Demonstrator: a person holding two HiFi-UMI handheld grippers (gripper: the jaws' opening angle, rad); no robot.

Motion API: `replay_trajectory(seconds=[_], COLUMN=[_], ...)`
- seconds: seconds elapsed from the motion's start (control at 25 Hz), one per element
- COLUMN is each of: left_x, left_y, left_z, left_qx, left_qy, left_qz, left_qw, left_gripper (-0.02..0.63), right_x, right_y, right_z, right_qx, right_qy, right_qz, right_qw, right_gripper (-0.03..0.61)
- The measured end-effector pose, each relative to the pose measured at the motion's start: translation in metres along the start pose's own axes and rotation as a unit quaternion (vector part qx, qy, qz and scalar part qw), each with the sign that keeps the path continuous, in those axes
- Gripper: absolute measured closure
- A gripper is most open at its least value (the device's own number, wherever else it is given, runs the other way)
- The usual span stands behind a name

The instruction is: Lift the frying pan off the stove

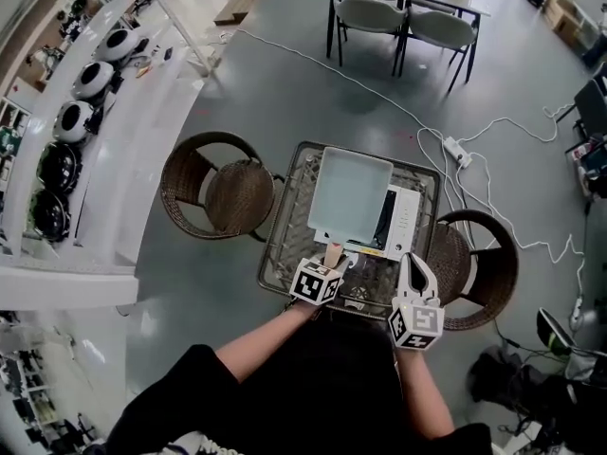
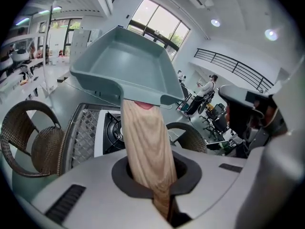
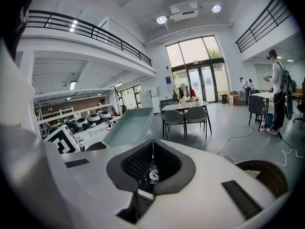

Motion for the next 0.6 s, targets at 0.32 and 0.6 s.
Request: replay_trajectory(seconds=[0.32,0.6], left_x=[0.048,0.069], left_y=[0.017,0.020], left_z=[-0.057,-0.089], left_qx=[-0.002,0.003], left_qy=[0.061,0.098], left_qz=[0.060,0.097], left_qw=[0.9963,0.9905], left_gripper=[0.586,0.586], right_x=[0.029,0.042], right_y=[-0.027,-0.041], right_z=[-0.009,-0.015], right_qx=[-0.007,-0.013], right_qy=[0.024,0.044], right_qz=[-0.020,-0.032], right_qw=[0.999,0.998], right_gripper=[0.548,0.548])
Point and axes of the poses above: the fingertips, and each gripper's own axes: z forward along the fingers, y to its right, x out of its top, the point moved 3 cm from there along -z, backward along the fingers, and after that the axes turned 6 degrees about -x, right-handed, at the moved point
